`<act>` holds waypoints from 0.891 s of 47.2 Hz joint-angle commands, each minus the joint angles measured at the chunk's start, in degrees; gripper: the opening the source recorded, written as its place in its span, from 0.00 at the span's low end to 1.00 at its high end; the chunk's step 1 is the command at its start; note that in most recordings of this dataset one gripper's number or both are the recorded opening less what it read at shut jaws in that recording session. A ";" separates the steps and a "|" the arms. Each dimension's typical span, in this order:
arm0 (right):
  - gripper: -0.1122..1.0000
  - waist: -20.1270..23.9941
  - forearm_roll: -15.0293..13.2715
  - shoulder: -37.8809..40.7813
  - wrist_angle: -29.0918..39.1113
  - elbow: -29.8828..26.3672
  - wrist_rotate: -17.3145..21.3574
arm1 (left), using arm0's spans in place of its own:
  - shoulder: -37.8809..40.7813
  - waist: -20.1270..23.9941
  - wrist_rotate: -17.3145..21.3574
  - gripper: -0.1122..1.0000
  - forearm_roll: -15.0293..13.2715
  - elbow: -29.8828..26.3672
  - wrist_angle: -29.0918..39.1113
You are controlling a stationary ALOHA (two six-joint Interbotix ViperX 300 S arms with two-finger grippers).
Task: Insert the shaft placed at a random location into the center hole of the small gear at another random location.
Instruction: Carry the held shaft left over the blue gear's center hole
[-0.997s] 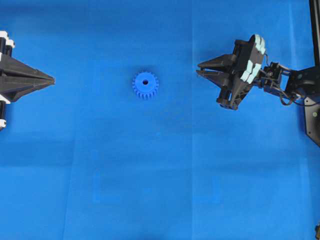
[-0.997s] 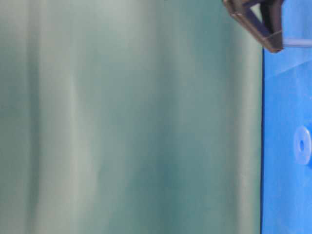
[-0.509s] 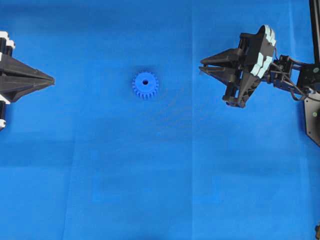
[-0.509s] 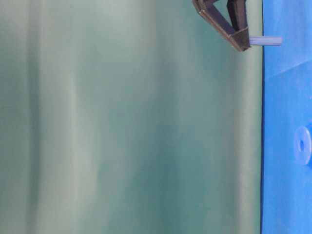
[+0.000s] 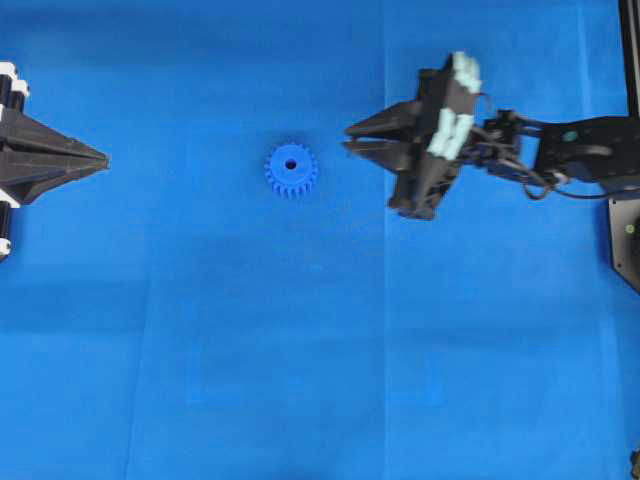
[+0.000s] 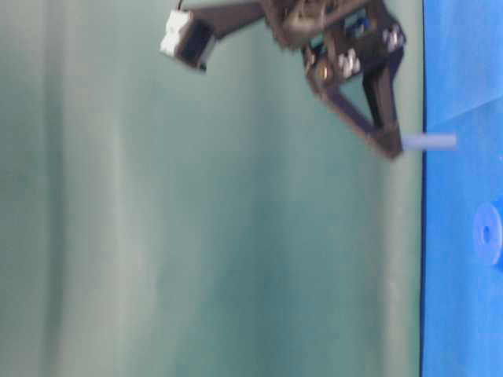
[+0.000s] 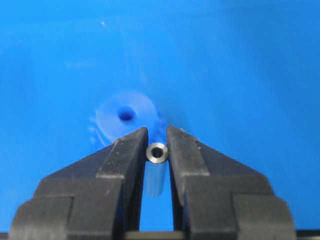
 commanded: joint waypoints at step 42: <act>0.12 1.49 -0.09 7.73 2.81 -12.57 -2.37 | -0.35 0.00 0.00 0.10 0.09 -0.70 -0.26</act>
